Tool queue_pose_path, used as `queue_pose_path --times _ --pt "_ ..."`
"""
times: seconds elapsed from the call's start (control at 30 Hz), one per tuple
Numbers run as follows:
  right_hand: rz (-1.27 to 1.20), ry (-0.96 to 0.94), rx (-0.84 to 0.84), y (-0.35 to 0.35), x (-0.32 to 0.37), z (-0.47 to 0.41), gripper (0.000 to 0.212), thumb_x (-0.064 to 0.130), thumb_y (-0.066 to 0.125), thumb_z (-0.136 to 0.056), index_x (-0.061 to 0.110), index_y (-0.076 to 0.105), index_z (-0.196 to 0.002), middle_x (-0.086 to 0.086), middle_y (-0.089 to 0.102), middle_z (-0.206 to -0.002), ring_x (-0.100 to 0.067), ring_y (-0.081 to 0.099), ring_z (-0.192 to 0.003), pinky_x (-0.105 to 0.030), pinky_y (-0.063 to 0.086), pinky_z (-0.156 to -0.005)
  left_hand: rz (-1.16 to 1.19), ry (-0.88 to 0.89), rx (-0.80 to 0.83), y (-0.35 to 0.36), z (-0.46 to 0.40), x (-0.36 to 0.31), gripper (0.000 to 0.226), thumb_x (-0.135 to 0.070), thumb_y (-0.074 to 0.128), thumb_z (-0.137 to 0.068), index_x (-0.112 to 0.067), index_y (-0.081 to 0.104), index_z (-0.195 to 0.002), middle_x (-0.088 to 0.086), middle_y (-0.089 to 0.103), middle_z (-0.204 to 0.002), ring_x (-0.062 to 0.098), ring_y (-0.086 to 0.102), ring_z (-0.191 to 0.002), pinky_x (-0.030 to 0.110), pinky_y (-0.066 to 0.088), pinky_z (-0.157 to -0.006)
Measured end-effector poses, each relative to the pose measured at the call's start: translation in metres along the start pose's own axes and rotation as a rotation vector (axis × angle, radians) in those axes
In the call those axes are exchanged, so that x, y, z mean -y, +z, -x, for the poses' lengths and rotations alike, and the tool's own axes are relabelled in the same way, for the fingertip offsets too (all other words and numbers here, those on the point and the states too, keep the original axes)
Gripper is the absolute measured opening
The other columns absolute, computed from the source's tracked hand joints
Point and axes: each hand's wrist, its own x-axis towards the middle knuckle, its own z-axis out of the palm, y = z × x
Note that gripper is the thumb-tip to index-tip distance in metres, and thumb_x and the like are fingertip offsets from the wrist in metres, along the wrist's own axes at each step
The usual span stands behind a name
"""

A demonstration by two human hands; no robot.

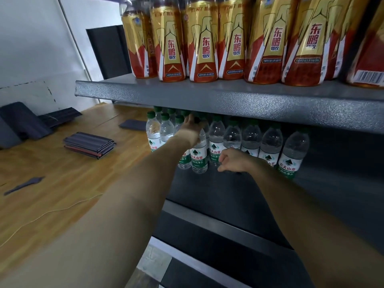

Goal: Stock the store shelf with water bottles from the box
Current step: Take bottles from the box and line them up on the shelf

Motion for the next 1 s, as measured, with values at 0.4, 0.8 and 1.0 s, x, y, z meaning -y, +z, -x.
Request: queue_pose_path --times 0.4,0.8,1.0 --pt "0.004 0.054 -0.06 0.007 0.018 0.04 0.025 0.025 0.078 -0.079 0.022 0.064 -0.099 0.002 0.065 -0.105 -0.017 0.062 -0.097 -0.036 0.053 -0.092 -0.057 -0.078 0.03 -0.024 0.068 -0.007 0.044 -0.005 0.055 -0.089 -0.02 0.054 -0.131 0.011 0.062 -0.121 0.032 0.059 -0.11 0.04 0.051 -0.089" --pt "0.007 0.167 -0.03 0.102 0.061 0.128 0.017 0.023 0.077 -0.081 0.021 0.064 -0.09 0.004 0.065 -0.095 -0.015 0.062 -0.086 -0.036 0.054 -0.081 -0.014 0.011 0.355 0.032 0.209 0.023 0.028 -0.016 0.054 -0.088 -0.013 0.062 -0.114 0.013 0.063 -0.118 0.036 0.062 -0.107 0.044 0.052 -0.085" --pt "0.007 0.27 0.091 0.202 0.052 0.172 0.015 0.022 0.075 -0.083 0.022 0.065 -0.094 0.004 0.064 -0.097 -0.018 0.061 -0.09 -0.031 0.051 -0.08 0.123 0.045 0.513 0.11 0.281 0.028 0.03 -0.023 0.051 -0.091 -0.018 0.059 -0.12 0.011 0.061 -0.122 0.036 0.06 -0.11 0.042 0.048 -0.084"
